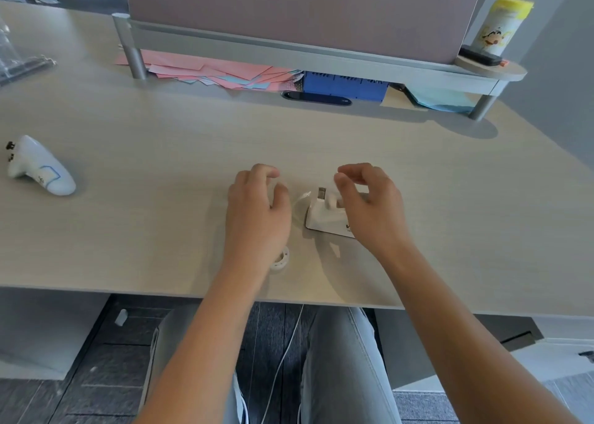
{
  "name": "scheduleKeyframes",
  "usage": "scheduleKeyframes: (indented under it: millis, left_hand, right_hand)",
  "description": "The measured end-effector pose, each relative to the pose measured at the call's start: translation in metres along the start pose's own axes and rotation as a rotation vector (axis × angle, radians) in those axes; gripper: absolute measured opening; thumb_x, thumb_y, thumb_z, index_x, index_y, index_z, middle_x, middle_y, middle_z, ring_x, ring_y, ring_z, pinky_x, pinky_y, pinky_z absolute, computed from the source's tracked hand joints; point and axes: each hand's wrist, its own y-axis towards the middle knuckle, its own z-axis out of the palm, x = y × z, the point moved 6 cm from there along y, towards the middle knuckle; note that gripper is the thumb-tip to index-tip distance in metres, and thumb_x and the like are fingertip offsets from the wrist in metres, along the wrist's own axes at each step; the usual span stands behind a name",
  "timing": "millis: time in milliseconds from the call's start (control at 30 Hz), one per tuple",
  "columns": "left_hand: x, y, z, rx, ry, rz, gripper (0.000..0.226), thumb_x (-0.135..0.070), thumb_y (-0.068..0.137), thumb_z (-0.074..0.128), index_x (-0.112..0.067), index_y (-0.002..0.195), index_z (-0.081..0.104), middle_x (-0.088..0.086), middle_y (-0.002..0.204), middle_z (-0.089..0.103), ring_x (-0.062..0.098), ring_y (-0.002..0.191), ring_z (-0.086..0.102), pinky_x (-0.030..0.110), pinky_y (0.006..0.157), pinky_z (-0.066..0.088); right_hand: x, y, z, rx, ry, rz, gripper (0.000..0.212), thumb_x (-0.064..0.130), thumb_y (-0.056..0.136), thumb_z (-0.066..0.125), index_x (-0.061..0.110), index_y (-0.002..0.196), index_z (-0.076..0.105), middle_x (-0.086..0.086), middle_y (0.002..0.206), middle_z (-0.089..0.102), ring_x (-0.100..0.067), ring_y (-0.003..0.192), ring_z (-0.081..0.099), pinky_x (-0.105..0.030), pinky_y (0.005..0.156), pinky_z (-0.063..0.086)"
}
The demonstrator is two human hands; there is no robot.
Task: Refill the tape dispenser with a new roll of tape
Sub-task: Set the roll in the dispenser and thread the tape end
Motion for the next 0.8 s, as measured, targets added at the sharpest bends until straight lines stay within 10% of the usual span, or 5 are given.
scheduleKeyframes:
  millis: [133,367,633,800]
  left_hand:
    - [-0.013,-0.027,0.016,0.149,0.062,0.137,0.046,-0.007,0.096,0.05,-0.018,0.14,0.058,0.004,0.146,0.053,0.023,0.139,0.044,0.021,0.105,0.03]
    - [-0.014,-0.037,0.034,0.305,0.173,0.142,0.057,-0.01,0.097,0.047,-0.021,0.153,0.044,0.008,0.162,0.038,0.025,0.152,0.028,0.045,0.124,0.026]
    - [-0.022,-0.034,0.035,0.282,0.056,0.094,0.046,-0.007,0.1,0.046,-0.008,0.145,0.055,0.003,0.158,0.047,0.018,0.148,0.038,0.02,0.118,0.021]
    - [-0.024,-0.028,0.032,0.267,-0.003,0.065,0.043,-0.006,0.1,0.045,-0.007,0.139,0.061,0.007,0.156,0.05,0.019,0.147,0.042,0.027,0.122,0.026]
  right_hand:
    - [-0.003,-0.015,-0.015,-0.082,0.054,-0.038,0.027,0.024,0.106,0.052,0.017,0.126,0.068,0.003,0.131,0.063,0.024,0.097,0.055,0.006,0.078,0.038]
    - [-0.019,-0.051,-0.033,-0.01,-0.03,0.023,0.058,0.031,0.09,0.076,0.027,0.144,0.054,0.016,0.138,0.055,-0.001,0.115,0.05,-0.021,0.096,0.038]
    - [-0.028,-0.044,-0.032,-0.002,-0.042,-0.028,0.049,0.014,0.093,0.069,0.02,0.141,0.06,0.001,0.139,0.067,-0.02,0.127,0.063,-0.041,0.111,0.049]
    - [-0.031,-0.045,-0.033,0.048,-0.014,-0.002,0.055,0.018,0.096,0.067,0.025,0.149,0.053,0.004,0.148,0.061,-0.02,0.136,0.058,-0.043,0.115,0.046]
